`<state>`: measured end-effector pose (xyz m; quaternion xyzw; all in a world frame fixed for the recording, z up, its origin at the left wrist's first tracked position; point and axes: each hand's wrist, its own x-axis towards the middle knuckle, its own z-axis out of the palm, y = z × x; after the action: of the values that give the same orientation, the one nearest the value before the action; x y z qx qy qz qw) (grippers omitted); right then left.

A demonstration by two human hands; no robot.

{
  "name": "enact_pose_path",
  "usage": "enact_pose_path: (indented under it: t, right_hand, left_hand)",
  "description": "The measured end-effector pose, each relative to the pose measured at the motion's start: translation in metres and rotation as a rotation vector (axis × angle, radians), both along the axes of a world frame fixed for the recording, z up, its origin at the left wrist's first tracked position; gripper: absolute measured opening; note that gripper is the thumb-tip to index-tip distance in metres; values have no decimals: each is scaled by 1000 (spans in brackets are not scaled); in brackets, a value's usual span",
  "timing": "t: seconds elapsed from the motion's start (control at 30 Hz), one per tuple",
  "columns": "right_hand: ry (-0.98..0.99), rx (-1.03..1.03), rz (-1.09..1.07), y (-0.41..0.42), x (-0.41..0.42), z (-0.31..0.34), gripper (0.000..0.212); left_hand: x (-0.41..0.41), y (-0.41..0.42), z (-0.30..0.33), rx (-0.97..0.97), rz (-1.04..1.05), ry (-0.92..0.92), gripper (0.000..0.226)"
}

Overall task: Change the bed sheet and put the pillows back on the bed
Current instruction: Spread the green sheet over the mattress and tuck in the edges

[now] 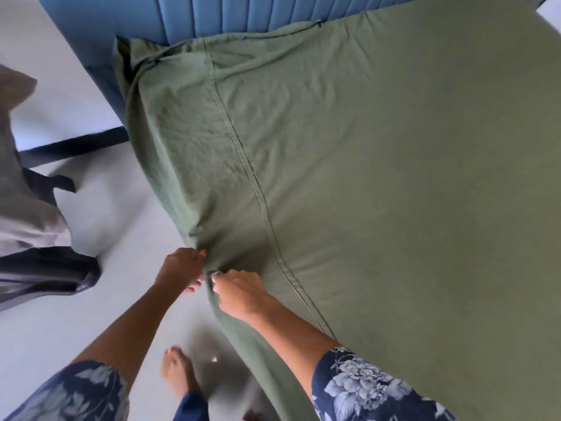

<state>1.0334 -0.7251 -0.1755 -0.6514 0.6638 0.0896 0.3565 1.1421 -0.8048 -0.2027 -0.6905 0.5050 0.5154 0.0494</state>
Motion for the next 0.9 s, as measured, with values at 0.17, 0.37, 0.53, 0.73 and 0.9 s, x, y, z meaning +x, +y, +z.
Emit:
enact_pose_path:
  t: [0.17, 0.37, 0.53, 0.73, 0.9]
  right_hand:
    - [65, -102, -169, -67, -14, 13, 35]
    - [188, -20, -244, -155, -19, -13, 47]
    - [128, 49, -266, -168, -18, -19, 28]
    - [-4, 65, -276, -186, 0, -5, 21]
    - [46, 219, -104, -208, 0, -4, 30]
  left_hand:
    - [-17, -83, 6, -90, -33, -47, 48]
    - [-39, -178, -24, -220, 4, -167, 54]
    - [-21, -192, -28, -256, -298, -163, 36]
    - [1, -212, 1, -388, -459, -265, 37]
    - [16, -238, -17, -113, -456, -181, 43]
